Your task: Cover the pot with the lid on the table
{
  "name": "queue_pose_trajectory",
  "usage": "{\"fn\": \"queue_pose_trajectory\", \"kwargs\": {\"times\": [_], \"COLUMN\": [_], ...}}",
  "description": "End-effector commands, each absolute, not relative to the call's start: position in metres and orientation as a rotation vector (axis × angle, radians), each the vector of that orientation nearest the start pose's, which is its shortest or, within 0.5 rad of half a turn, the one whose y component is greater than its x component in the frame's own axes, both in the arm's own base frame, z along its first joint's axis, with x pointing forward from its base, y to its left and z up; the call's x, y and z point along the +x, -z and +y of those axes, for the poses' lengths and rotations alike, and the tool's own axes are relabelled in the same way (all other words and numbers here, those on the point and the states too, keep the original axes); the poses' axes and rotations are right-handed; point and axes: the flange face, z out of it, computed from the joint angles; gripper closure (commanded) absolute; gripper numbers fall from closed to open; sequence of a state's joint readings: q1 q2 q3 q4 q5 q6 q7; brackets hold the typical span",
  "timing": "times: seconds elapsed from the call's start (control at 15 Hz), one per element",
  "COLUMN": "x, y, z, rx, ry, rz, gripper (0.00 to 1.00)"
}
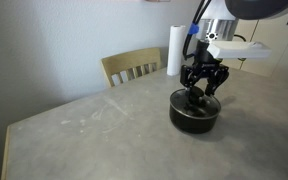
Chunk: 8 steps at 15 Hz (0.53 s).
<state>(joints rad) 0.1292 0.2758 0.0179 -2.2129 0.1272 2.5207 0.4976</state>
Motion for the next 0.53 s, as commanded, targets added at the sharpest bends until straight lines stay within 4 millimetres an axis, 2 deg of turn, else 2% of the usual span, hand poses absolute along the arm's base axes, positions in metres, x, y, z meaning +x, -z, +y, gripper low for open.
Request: {"fn": "queue_pose_trajectory", "kwargs": {"times": [0.0, 0.33, 0.4, 0.47], "x": [0.536, 0.524, 0.538, 0.535], "y": [-0.279, -0.314, -0.304, -0.31], "z": [0.074, 0.051, 0.063, 0.059], "rx": [-2.992, -3.017, -3.003, -3.002], "ry": [0.046, 0.078, 0.087, 0.089], "rz": [0.706, 0.721, 0.717, 0.724], "gripper": [0.0, 0.0, 0.0, 0.0]}}
